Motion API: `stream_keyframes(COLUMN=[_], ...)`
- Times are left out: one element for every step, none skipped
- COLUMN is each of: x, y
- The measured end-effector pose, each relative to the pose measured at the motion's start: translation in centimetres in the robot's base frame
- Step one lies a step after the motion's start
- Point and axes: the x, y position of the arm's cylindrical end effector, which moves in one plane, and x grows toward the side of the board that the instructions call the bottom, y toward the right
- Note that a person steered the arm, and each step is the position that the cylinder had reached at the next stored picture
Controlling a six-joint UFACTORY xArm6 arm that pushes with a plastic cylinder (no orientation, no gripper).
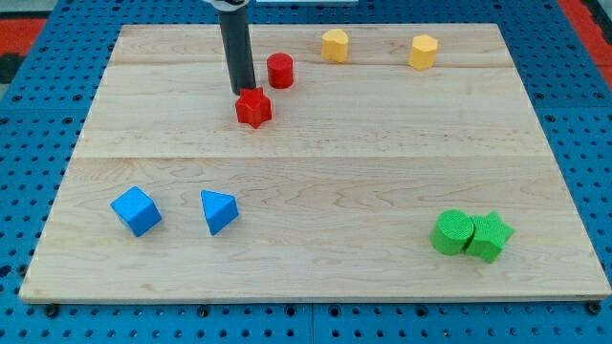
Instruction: Move the red star to the center
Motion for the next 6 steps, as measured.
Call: stream_keyframes(x=[1.9, 2.9, 3.7, 6.1, 9.1, 11.4], y=[-2.2, -4.2, 0.3, 4.9, 6.3, 7.2])
